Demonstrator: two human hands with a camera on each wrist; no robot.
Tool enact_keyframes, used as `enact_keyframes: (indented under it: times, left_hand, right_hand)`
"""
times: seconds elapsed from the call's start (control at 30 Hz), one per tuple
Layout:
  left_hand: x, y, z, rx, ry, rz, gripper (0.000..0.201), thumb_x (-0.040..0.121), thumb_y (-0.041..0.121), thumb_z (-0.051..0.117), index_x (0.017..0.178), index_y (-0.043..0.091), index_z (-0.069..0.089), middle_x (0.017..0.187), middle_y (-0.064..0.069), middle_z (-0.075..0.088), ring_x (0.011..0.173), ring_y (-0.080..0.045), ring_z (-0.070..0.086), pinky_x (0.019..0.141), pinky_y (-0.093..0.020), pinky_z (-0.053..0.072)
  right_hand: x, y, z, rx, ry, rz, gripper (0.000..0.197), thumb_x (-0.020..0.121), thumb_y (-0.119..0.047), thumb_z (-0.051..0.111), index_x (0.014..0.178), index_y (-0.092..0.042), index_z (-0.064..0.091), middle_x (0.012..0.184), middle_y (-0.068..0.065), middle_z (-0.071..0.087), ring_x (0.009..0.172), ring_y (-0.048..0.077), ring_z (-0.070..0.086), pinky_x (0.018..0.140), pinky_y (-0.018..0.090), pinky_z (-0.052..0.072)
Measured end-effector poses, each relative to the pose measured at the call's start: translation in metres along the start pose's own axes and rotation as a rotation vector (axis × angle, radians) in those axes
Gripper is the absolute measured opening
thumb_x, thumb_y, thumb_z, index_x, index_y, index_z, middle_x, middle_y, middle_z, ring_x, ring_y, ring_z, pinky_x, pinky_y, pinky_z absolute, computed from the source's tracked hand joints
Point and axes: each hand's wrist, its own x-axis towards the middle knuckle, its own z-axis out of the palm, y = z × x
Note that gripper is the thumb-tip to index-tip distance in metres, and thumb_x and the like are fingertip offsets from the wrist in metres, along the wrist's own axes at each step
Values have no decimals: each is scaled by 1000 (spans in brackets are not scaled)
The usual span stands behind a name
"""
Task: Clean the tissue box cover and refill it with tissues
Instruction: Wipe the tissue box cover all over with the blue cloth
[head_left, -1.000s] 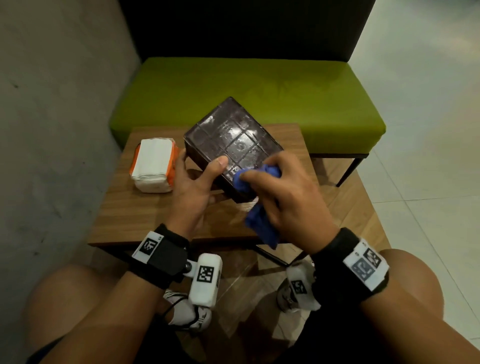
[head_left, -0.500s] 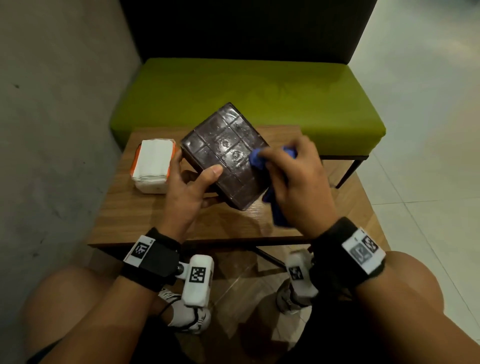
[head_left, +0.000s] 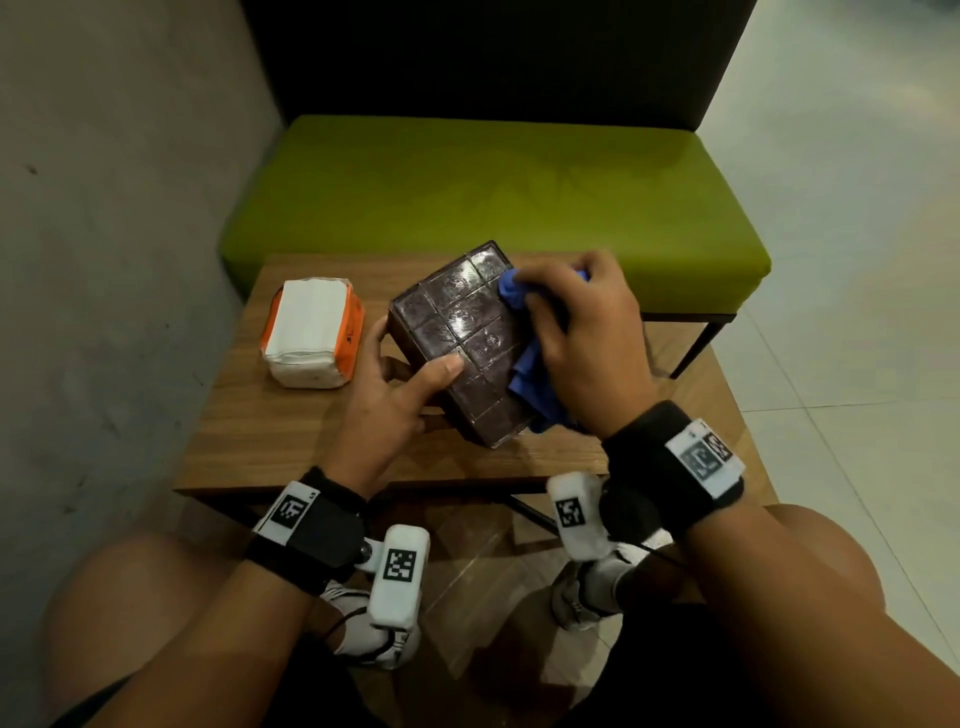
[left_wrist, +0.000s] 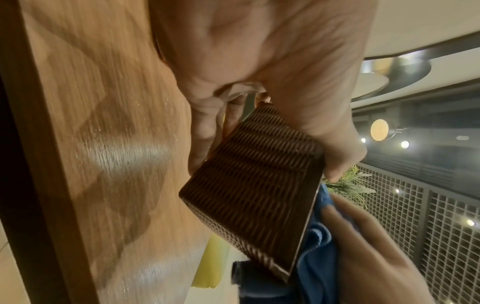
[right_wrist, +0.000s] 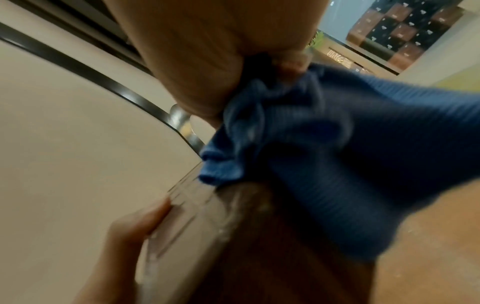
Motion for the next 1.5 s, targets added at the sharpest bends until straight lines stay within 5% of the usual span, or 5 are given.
enact_keyframes:
  times: [0.33, 0.63, 0.9, 1.13, 1.5]
  left_hand:
    - [0, -5, -2, 29, -24, -44, 74, 94, 20, 81, 156, 38, 44, 125, -4, 71, 90, -11, 79, 57, -23, 59]
    - [1, -8, 3, -78, -35, -39, 71, 88, 19, 83, 148, 37, 49, 125, -12, 73, 90, -16, 81, 65, -28, 63]
    - [1, -7, 6, -213, 56, -44, 79, 74, 40, 89, 146, 34, 57, 139, -12, 72, 119, -38, 75, 85, -70, 63]
    - [0, 1, 9, -234, 133, 7, 83, 77, 34, 89, 150, 25, 52, 126, -7, 77, 107, -35, 78, 71, -46, 64]
    - [-1, 2, 16, -173, 111, 33, 63, 94, 20, 82, 150, 22, 52, 118, -8, 78, 103, -36, 79, 71, -42, 63]
  right_hand:
    - [2, -18, 4, -14, -161, -86, 19, 99, -15, 65, 115, -18, 76, 105, 7, 53, 94, 14, 51, 77, 24, 42]
    - [-26, -44, 14, -4, -293, -180, 21, 102, -17, 62, 121, -15, 73, 104, 11, 52, 95, 26, 54, 76, 41, 49]
    - [-34, -2, -18, -64, -131, -32, 23, 102, -15, 66, 122, -21, 75, 105, 1, 49, 85, 15, 51, 73, 22, 43]
    - [-74, -31, -8, -108, -372, -255, 25, 100, -19, 62, 124, -22, 70, 108, 7, 48, 94, 20, 47, 65, 38, 49]
    - [-58, -49, -3, -56, -220, -73, 19, 107, -24, 56, 119, -18, 71, 104, 4, 45, 90, 20, 47, 65, 39, 50]
